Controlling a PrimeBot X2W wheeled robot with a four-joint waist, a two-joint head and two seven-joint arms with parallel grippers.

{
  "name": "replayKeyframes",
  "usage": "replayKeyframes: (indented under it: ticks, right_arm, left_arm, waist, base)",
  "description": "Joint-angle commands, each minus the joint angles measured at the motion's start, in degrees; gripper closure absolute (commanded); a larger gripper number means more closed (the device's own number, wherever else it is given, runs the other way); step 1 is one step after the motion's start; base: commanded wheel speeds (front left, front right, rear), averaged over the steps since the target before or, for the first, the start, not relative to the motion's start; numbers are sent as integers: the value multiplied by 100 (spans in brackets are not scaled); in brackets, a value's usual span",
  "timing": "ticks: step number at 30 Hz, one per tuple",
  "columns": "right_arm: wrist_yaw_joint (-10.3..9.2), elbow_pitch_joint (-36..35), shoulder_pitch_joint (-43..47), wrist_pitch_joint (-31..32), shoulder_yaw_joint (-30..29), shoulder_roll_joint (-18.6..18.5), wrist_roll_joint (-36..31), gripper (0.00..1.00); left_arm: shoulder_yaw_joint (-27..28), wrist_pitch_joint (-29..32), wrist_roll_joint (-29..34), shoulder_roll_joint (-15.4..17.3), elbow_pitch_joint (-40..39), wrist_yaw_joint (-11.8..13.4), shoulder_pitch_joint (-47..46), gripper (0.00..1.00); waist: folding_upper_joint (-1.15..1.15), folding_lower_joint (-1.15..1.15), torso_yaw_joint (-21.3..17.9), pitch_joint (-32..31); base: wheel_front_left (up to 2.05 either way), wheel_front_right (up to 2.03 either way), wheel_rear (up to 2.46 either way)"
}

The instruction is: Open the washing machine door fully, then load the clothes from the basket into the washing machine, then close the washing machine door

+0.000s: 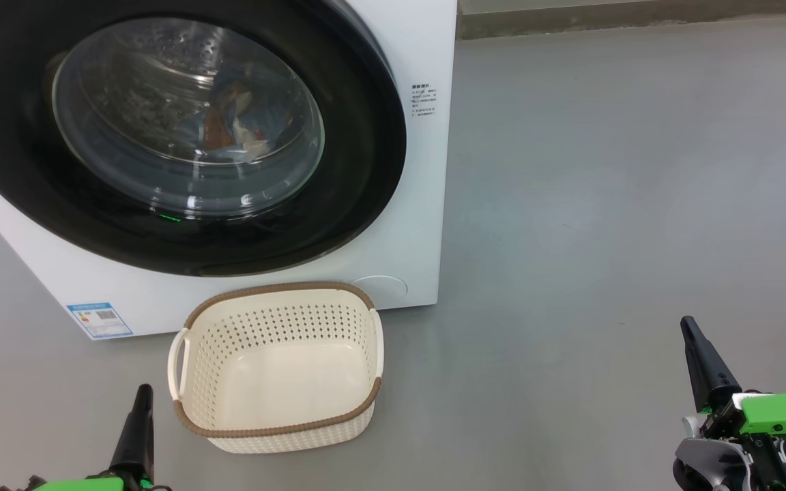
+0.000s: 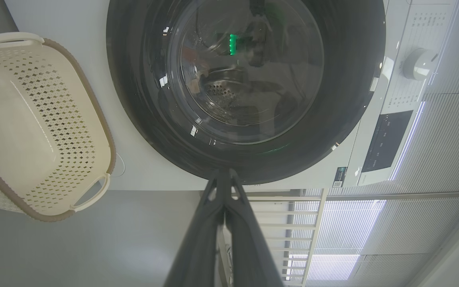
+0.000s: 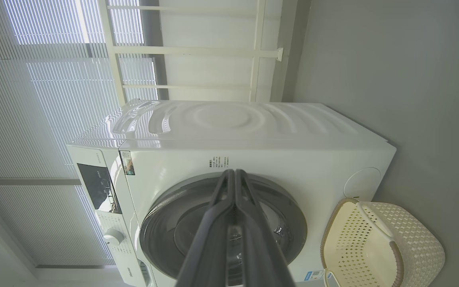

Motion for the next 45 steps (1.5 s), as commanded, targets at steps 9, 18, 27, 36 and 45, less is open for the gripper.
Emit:
replayKeyframes:
  ticks: [9, 18, 27, 36, 45]
  right_arm:
    - [10, -147, -108, 36, 107, -46, -14, 100]
    - [10, -147, -108, 37, 105, -45, -16, 100]
    - [10, -146, -108, 38, 103, -44, -17, 100]
    - [10, -146, -108, 39, 102, -43, -18, 100]
    - [10, -146, -108, 41, 100, -42, -19, 100]
  left_arm:
    - [191, 35, -47, 81, -175, -39, -244, 100]
    - [191, 35, -47, 81, -175, -39, -244, 100]
    - [191, 35, -47, 81, -175, -39, -244, 100]
    - [191, 35, -47, 81, -175, -39, -244, 100]
    - [191, 35, -47, 81, -175, -39, -244, 100]
  waist:
    - [0, 0, 0, 0]
    - [0, 0, 0, 0]
    - [0, 0, 0, 0]
    - [0, 0, 0, 0]
    - [0, 0, 0, 0]
  base:
    - [0, 0, 0]
    - [0, 0, 0]
    - [0, 0, 0]
    - [0, 0, 0]
    - [0, 0, 0]
